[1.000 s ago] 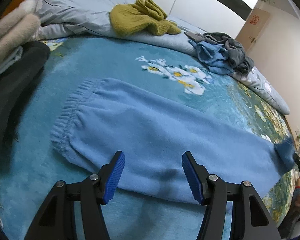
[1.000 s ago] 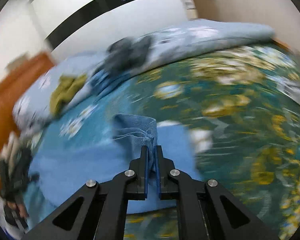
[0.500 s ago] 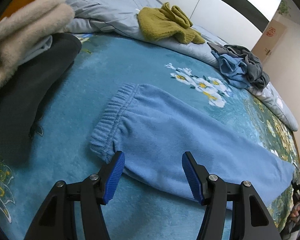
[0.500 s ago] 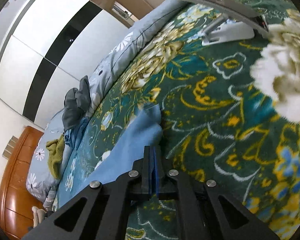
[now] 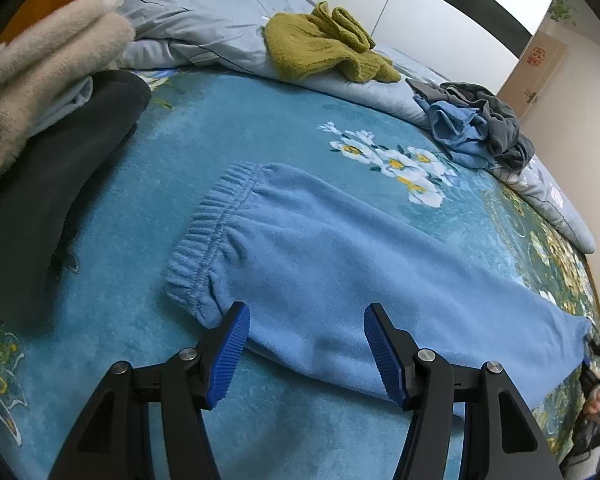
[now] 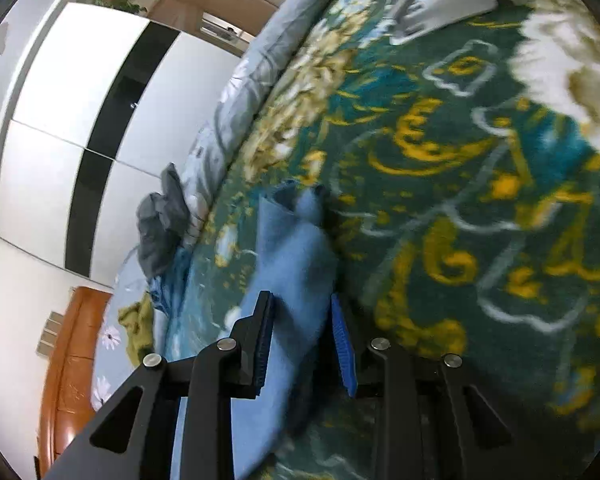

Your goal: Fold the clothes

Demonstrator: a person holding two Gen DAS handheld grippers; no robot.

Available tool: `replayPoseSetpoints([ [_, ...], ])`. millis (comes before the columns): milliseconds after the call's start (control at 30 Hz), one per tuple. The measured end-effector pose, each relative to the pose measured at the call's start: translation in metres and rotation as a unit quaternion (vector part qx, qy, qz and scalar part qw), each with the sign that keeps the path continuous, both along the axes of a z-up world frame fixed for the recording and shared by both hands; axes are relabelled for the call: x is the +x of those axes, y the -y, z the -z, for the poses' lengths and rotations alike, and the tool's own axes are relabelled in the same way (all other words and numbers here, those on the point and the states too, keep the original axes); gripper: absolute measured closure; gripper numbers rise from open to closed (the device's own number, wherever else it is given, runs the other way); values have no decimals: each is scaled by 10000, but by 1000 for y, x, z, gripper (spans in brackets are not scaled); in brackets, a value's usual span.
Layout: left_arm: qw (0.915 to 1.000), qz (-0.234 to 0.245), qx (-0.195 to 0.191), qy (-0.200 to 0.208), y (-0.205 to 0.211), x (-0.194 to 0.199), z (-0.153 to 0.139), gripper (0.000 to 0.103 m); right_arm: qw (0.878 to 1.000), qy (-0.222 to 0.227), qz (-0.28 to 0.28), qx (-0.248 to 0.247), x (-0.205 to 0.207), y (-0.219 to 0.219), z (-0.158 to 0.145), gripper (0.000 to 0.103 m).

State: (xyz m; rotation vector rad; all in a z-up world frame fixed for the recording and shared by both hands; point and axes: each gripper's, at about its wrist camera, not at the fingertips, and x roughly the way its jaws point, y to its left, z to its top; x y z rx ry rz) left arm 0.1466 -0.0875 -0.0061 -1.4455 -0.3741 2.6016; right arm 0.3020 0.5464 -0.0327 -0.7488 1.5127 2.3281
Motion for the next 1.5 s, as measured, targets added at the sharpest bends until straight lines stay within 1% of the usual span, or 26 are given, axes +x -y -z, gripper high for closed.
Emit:
replayPoseSetpoints([
  [67,10000,-46,13,22,2,-1,1,39,9998,-85,-141,137,-13,8,-8,72],
  [167,10000,-27,-7,41,0,-2,2,39,9956,-131,-791,490,-41,34,-23,72],
  [233,10000,12,-28,48,-2,-3,3,39,9868,-3,-1376,848,-57,60,-28,72],
  [300,10000,27,-31,52,-3,-3,4,39,9749,199,-1864,1202,-68,84,-28,72],
  [367,10000,21,-17,51,-2,-2,4,39,9655,346,-2097,1504,-70,100,-28,72],
  [433,10000,-4,-14,34,-1,-2,3,39,9622,406,-2076,1716,-68,103,-32,72],
  [567,10000,-50,-1,22,2,-4,4,39,9567,506,-1535,2419,-55,96,-53,70],
  [600,10000,-45,-8,27,1,-4,5,39,9528,581,-1403,2631,-53,94,-57,66],
  [633,10000,-25,-8,37,0,-4,5,39,9492,650,-1382,2750,-53,94,-58,61],
  [833,10000,38,23,54,-2,-2,6,39,9344,1213,-1790,2831,-85,105,-39,60],
  [967,9999,-82,61,11,8,0,2,39,9163,1661,-1792,3174,-101,116,-26,60],
  [1000,9999,-120,81,4,11,0,1,39,9137,1705,-1753,3247,-101,117,-25,65],
  [1033,9998,-158,101,-3,13,0,1,39,9120,1761,-1683,3300,-99,116,-25,80],
  [1067,9997,-196,120,-11,16,1,0,39,9098,1857,-1587,3355,-98,113,-25,90],
  [1100,9996,-227,140,-17,18,1,0,39,9128,1859,-1458,3332,-93,109,-26,96],
  [1133,9995,-296,121,-57,21,2,-2,39,9233,1716,-1279,3191,-84,100,-30,97],
  [1233,9982,-517,102,-271,33,7,-11,39,9512,1253,-696,2733,-56,74,-41,97],
  [1300,9967,-724,71,-351,45,8,-14,39,9698,919,-153,2254,-28,47,-42,98],
  [1333,9958,-840,52,-361,51,8,-15,39,9766,865,-1,1970,-18,34,-38,98],
  [1367,9952,-925,84,-317,56,8,-13,39,9816,835,107,1713,-10,24,-32,98],
  [1400,9941,-1039,201,-244,63,8,-9,39,9845,857,143,1521,-7,18,-25,98],
  [1500,9897,-1332,522,-38,80,9,3,39,9891,874,225,1166,2,11,-8,98],
])
